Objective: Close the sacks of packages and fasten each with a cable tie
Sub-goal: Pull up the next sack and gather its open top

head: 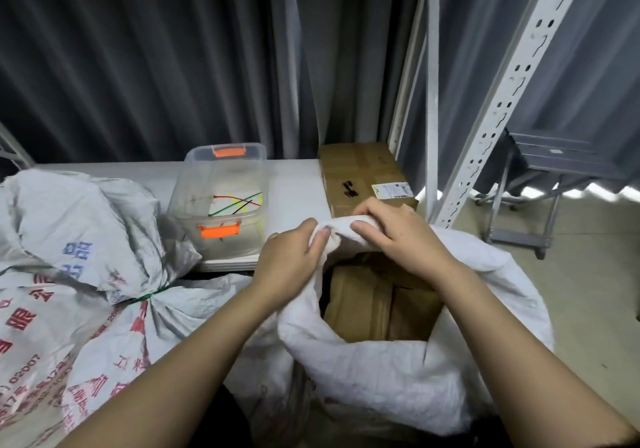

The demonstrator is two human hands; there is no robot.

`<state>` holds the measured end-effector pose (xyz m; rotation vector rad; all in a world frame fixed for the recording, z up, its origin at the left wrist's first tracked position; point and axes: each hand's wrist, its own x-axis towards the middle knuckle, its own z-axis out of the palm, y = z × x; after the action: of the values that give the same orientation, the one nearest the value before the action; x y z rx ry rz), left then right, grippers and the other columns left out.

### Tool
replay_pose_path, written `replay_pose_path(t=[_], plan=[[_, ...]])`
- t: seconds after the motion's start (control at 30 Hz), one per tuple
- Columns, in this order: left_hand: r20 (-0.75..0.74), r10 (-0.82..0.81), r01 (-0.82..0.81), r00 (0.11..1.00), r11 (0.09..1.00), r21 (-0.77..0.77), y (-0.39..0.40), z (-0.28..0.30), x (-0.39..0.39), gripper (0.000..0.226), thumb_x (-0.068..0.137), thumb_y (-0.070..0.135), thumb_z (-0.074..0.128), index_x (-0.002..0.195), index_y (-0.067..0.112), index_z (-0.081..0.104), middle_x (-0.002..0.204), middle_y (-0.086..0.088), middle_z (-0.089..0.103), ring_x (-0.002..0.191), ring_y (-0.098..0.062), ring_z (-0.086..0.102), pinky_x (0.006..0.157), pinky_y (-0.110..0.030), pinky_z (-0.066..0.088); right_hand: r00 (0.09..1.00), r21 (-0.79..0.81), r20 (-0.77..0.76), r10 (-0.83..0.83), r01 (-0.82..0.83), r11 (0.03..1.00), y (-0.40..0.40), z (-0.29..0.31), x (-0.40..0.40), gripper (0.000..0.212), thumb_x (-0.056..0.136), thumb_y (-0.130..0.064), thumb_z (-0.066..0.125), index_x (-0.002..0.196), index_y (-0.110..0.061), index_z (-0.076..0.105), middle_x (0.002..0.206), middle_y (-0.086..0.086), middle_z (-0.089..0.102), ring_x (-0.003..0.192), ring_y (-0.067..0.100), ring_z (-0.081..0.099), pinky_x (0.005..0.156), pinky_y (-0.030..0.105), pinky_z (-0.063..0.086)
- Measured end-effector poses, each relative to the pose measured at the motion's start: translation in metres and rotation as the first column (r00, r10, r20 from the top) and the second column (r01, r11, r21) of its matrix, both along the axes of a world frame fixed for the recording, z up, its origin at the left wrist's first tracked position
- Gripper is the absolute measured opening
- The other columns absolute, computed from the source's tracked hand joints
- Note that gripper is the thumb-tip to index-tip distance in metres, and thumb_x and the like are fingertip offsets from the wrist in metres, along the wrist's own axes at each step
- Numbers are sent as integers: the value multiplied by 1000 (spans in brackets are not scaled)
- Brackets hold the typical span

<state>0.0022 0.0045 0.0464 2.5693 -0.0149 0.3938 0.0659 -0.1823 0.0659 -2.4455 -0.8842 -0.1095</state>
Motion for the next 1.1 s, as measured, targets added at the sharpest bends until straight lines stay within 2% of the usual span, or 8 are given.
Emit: replay_pose_path(t=[0.17, 0.33, 0.47, 0.6, 0.8, 0.9, 1.0, 1.1], plan=[[130, -45, 33, 990, 995, 96, -19, 9, 10, 36, 92, 33, 48, 124, 17, 46, 119, -4, 59, 106, -25, 56, 85, -36, 39, 971, 165, -240, 12, 29, 986, 3, -1, 11, 24, 95, -43, 47, 87, -21, 55, 83, -2, 62, 80, 16, 56, 78, 43, 45], [228, -102, 22, 968, 944, 330, -25, -5, 17, 36, 92, 43, 41, 106, 13, 53, 87, -6, 65, 72, -26, 64, 53, -30, 39, 919, 396, -384, 89, 77, 915, 3, 3, 10, 15, 97, -29, 52, 107, -19, 57, 73, -21, 51, 71, -7, 48, 72, 14, 38], [42, 41, -41, 998, 999, 9, -17, -15, 30, 25, 100, 39, 36, 101, 17, 48, 84, -7, 64, 80, -31, 59, 65, -35, 39, 993, -39, -111, -48, 44, 998, -14, -7, 14, 32, 95, -50, 46, 124, -38, 45, 123, -20, 54, 111, 6, 50, 93, 31, 39], [-187, -135, 6, 973, 825, -565, -6, -19, 45, 28, 101, 28, 40, 79, 18, 54, 80, -1, 59, 85, -22, 55, 77, -33, 40, 996, -40, -27, -84, 83, 996, -20, -16, 18, 16, 97, -46, 45, 107, -35, 53, 101, -22, 55, 96, 6, 53, 80, 34, 42], [253, -142, 75, 957, 964, 255, -18, -20, 39, 42, 86, 44, 42, 114, 14, 52, 103, -5, 58, 88, -24, 59, 70, -35, 44, 883, 454, -456, 116, 118, 883, -7, -11, 27, 19, 97, -25, 54, 81, -22, 62, 74, -14, 57, 72, 1, 52, 70, 22, 42], [274, -192, 94, 942, 938, 333, -16, -27, 48, 31, 90, 43, 38, 103, 16, 48, 89, -4, 57, 67, -23, 60, 49, -28, 36, 817, 530, -553, 163, 195, 825, -3, -18, 25, 9, 95, -29, 57, 93, -22, 63, 86, -9, 61, 83, 5, 56, 79, 25, 45], [230, -71, 7, 971, 964, 265, -15, -24, 51, 23, 98, 36, 37, 99, 15, 44, 74, -3, 56, 58, -25, 53, 51, -27, 29, 909, 300, -413, -57, 195, 934, -12, -25, 24, 28, 93, -46, 53, 120, -37, 49, 112, -12, 58, 101, 6, 55, 90, 33, 45], [7, 94, -94, 996, 996, -3, -13, -25, 61, 19, 101, 35, 34, 97, 18, 39, 74, -3, 54, 67, -26, 49, 59, -32, 32, 972, -172, 101, -211, 226, 959, -24, -31, 18, 38, 95, -51, 44, 130, -36, 40, 123, -13, 50, 105, 10, 54, 77, 33, 44]])
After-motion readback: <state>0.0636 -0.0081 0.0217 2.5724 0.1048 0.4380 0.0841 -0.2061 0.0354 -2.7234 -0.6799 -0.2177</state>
